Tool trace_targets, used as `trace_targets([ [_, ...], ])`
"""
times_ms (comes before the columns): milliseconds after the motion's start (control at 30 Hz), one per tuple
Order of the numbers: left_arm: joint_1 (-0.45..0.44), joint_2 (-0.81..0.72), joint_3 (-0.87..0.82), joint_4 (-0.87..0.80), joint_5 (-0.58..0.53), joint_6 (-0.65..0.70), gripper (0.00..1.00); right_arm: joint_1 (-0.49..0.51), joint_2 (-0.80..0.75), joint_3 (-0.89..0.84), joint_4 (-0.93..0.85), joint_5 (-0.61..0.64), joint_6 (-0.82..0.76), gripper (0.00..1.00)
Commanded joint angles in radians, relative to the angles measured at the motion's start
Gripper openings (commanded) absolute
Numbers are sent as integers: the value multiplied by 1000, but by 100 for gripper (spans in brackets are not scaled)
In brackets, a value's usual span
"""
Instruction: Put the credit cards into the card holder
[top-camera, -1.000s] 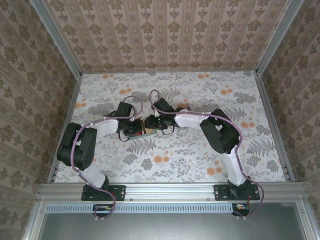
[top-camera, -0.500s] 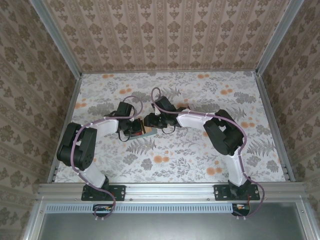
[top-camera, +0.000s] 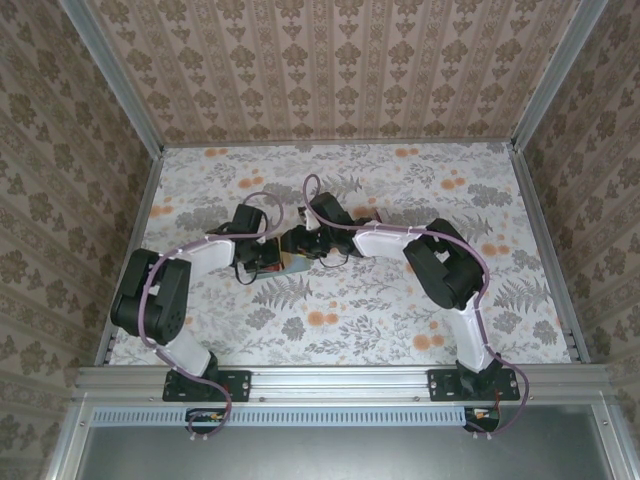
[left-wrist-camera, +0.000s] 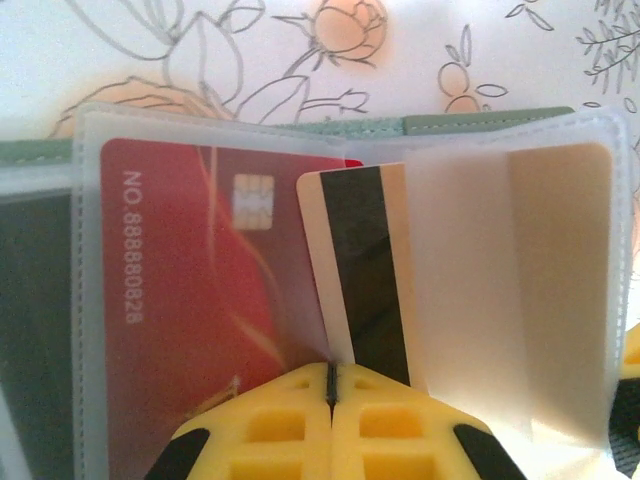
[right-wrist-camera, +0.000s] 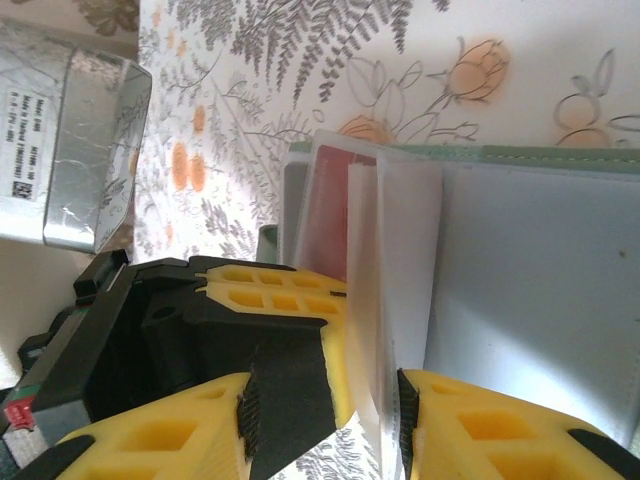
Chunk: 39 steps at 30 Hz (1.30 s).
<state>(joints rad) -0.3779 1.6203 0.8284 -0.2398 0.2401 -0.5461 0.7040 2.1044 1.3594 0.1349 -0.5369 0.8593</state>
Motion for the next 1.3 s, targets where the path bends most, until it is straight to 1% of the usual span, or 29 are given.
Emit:
trace_targets([
  [0,-12,-37,-20,-20,-13,-5,5,33,7,-4,190,-145,79,44],
  [100,-4,-64,-31,-15,-14,-11,8,34,6,-14,250,-165,112,44],
  [300,12,-141,-71,-14,-36,-31,17,34,36,-6,284,-170,133,44],
  [467,53,-215,-105,-50,-50,-28,20,45,81,36,285,-174,138,44],
  [633,120,-316,-154,-93,-54,-23,21,63,137,98,273,-182,151,44],
  [733,168,-386,-184,-124,-56,-22,24,77,155,140,205,-163,120,44],
  [800,208,-436,-203,-151,-57,-20,30,85,165,167,131,-137,81,44],
  [833,223,-456,-211,-160,-56,-18,31,87,167,173,107,-127,70,44],
  [900,252,-495,-226,-170,-48,-13,32,84,168,168,112,-132,71,44],
  [967,260,-515,-232,-171,-34,-8,32,81,150,161,109,-134,64,44],
  [1033,260,-522,-228,-161,-5,0,32,77,112,155,60,-116,25,45],
  [1167,257,-517,-222,-112,64,-5,33,57,-6,127,-108,-13,-103,44],
  [1267,240,-506,-207,-78,102,-11,36,24,-106,77,-212,73,-177,45],
])
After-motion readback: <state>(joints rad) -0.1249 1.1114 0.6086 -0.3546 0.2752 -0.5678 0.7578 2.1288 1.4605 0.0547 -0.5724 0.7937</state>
